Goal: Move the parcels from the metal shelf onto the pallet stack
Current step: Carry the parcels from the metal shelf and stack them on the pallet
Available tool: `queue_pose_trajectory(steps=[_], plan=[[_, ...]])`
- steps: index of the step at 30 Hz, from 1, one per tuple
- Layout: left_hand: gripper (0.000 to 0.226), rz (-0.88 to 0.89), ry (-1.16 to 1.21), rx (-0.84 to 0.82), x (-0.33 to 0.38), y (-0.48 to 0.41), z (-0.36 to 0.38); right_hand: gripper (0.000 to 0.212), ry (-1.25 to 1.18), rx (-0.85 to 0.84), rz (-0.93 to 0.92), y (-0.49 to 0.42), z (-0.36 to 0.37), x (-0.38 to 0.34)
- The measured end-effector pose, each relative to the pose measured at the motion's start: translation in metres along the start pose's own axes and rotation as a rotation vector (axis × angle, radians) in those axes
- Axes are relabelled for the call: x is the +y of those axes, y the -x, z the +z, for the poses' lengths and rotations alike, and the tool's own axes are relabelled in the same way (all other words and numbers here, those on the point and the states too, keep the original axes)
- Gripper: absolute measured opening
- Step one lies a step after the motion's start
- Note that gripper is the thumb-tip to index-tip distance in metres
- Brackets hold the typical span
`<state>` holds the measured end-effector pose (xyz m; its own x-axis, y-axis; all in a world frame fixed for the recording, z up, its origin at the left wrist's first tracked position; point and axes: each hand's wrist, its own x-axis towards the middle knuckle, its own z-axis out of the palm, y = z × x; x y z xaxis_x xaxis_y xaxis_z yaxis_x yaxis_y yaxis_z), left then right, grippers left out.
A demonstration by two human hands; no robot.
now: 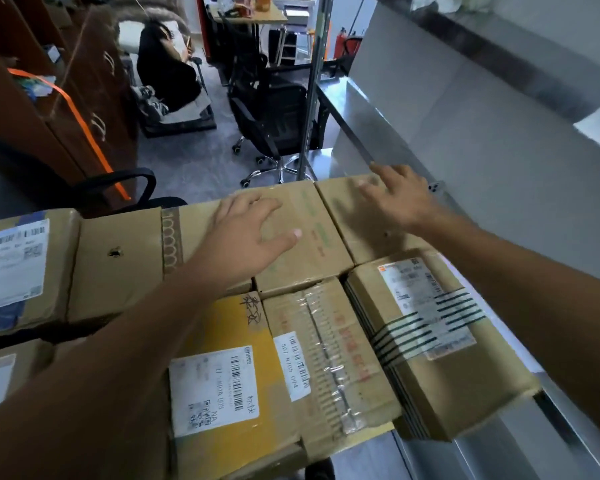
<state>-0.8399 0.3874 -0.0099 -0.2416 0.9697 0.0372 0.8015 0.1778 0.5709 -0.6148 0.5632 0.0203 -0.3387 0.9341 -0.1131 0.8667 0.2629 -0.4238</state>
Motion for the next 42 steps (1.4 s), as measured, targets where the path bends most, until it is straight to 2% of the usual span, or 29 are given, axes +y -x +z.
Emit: queue_pose_trajectory(steps=[4, 7, 15, 19, 22, 25, 27, 29, 33, 42], plan=[[0.071, -0.028, -0.011, -0.016, 0.028, -0.019, 0.02, 0.069, -0.067, -0.211, 0.011, -0.014, 0.002, 0.031], [0.071, -0.083, -0.026, -0.017, 0.04, -0.026, 0.034, 0.066, -0.071, -0.26, -0.06, -0.02, 0.013, 0.036], [0.068, -0.179, -0.009, 0.088, 0.062, -0.017, 0.041, 0.068, -0.172, -0.253, -0.124, -0.018, 0.01, 0.042], [0.066, -0.177, 0.058, 0.167, 0.073, 0.022, 0.04, 0.071, -0.275, -0.091, -0.228, 0.017, -0.007, 0.062], [0.071, -0.166, 0.083, 0.209, 0.08, 0.064, 0.041, 0.072, -0.383, -0.049, -0.272, 0.07, -0.017, 0.092], [0.083, -0.188, 0.002, 0.201, 0.081, 0.102, 0.047, 0.071, -0.381, -0.076, -0.247, 0.119, -0.014, 0.121], [0.087, -0.248, -0.057, 0.168, 0.08, 0.123, 0.055, 0.061, -0.354, -0.108, -0.258, 0.144, -0.006, 0.135], [0.08, -0.276, -0.117, 0.166, 0.081, 0.141, 0.068, 0.061, -0.326, -0.136, -0.255, 0.161, 0.001, 0.144], [0.067, -0.315, -0.202, 0.228, 0.085, 0.16, 0.09, 0.076, -0.286, -0.155, -0.212, 0.178, 0.005, 0.15], [0.069, -0.34, -0.266, 0.181, 0.087, 0.162, 0.094, 0.068, -0.267, -0.186, -0.241, 0.165, 0.008, 0.134]])
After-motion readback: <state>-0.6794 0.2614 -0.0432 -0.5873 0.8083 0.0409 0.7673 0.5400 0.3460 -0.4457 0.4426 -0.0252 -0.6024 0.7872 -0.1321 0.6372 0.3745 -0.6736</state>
